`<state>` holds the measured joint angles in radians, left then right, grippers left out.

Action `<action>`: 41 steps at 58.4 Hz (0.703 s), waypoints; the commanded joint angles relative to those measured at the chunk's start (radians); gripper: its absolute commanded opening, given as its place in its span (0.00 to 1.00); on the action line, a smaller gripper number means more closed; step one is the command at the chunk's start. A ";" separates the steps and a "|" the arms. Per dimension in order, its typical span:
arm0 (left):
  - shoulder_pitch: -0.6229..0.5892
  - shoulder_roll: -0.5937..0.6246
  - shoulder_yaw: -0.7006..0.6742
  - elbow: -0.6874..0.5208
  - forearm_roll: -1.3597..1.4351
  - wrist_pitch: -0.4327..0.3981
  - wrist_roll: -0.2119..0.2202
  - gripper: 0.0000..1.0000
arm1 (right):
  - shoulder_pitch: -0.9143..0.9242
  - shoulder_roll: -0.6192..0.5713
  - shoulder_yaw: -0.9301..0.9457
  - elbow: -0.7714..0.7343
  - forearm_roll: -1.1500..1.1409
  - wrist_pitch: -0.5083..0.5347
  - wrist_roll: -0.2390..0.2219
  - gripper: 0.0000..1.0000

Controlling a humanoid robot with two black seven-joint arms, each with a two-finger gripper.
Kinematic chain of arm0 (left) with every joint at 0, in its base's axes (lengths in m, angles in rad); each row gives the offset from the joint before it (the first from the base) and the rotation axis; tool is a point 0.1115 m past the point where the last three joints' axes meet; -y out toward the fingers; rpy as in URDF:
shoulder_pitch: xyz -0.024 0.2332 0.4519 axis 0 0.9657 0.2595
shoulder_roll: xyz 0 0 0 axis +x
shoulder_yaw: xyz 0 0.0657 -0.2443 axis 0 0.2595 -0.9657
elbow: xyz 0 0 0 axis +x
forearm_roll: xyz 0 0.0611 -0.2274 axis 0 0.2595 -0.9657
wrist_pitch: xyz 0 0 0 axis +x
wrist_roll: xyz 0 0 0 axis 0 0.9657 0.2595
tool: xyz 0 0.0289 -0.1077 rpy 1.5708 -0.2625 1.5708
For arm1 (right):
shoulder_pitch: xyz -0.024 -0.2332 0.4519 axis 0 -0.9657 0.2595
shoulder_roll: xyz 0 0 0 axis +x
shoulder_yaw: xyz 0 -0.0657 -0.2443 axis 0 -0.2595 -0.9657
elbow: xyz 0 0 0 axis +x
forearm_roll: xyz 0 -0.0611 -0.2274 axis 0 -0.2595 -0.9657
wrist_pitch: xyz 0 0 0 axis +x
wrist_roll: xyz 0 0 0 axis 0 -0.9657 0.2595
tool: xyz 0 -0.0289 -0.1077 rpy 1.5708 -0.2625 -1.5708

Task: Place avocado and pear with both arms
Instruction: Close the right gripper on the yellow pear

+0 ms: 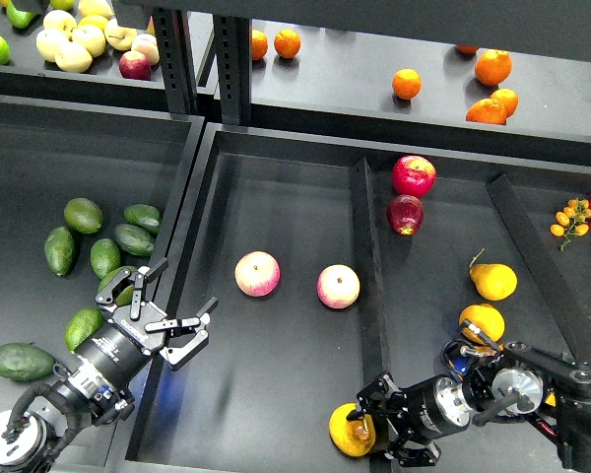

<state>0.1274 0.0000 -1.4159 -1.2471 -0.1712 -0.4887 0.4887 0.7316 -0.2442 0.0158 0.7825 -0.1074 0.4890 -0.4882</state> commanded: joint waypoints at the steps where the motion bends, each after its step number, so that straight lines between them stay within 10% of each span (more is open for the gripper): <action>1: 0.000 0.000 0.000 0.000 0.001 0.000 0.000 0.99 | -0.001 0.003 0.012 -0.006 0.000 0.000 -0.001 0.48; 41: 0.001 0.000 0.000 0.002 0.003 0.000 0.000 0.99 | 0.052 -0.001 0.159 0.011 0.046 0.000 -0.001 0.25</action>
<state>0.1281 0.0000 -1.4159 -1.2460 -0.1694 -0.4887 0.4886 0.7503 -0.2374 0.1185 0.7842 -0.0910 0.4879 -0.4886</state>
